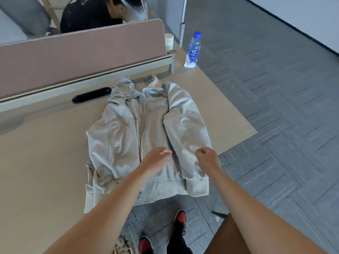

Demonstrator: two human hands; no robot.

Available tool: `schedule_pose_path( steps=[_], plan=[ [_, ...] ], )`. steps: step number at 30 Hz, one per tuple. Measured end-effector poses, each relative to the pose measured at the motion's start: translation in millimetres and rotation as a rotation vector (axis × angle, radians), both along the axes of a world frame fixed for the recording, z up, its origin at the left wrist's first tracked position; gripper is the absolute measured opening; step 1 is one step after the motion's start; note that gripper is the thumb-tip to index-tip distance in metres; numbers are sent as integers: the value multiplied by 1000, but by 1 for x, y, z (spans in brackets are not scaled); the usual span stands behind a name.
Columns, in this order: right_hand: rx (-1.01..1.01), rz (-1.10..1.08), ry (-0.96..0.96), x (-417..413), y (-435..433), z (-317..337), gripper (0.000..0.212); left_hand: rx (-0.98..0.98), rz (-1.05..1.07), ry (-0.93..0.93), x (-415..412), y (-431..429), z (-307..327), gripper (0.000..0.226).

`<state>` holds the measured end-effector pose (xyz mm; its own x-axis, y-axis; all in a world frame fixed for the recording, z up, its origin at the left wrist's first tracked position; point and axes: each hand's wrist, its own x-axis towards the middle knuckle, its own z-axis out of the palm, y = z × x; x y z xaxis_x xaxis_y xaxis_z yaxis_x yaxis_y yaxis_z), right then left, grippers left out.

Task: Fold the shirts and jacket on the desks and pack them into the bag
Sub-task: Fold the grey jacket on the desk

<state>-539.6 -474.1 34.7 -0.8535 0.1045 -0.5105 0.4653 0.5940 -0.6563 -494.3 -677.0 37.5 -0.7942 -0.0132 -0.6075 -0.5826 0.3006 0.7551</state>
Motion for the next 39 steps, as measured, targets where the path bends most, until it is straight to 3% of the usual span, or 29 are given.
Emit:
schedule_pose_path(
  steps=[2, 6, 9, 13, 16, 19, 25, 27, 30, 34, 39],
  plan=[
    [49, -38, 10, -7, 20, -9, 17, 31, -49, -19, -10, 17, -6, 26],
    [55, -80, -74, -26, 54, -47, 43, 19, -137, -44, -36, 57, -19, 38],
    [41, -63, -173, -36, 64, -69, 59, 11, -170, -93, -51, 73, -40, 33],
    [-65, -103, -299, -38, 66, -88, 55, 35, -84, -120, -60, 82, -62, 28],
    [-171, -172, -322, -33, 70, -121, 73, 66, 17, -162, -61, 84, -72, 28],
    [-232, -186, -331, -27, 79, -167, 75, 85, 3, -161, -58, 84, -75, 34],
    [-228, -144, -323, -9, 71, -94, 41, 38, 0, -42, -44, 82, -51, 35],
    [-230, -107, -288, -7, 66, -77, 37, 83, 2, -75, -36, 83, -46, 24],
    [-229, -50, -217, -5, 52, -49, 40, 207, 126, -178, -26, 81, -35, 25],
    [-169, 109, -129, -6, 19, -6, 20, 333, 257, -232, -18, 60, -13, 28],
    [-10, 379, 7, -5, -46, 49, 42, 207, 232, -145, -3, 12, 36, 38]
  ],
)
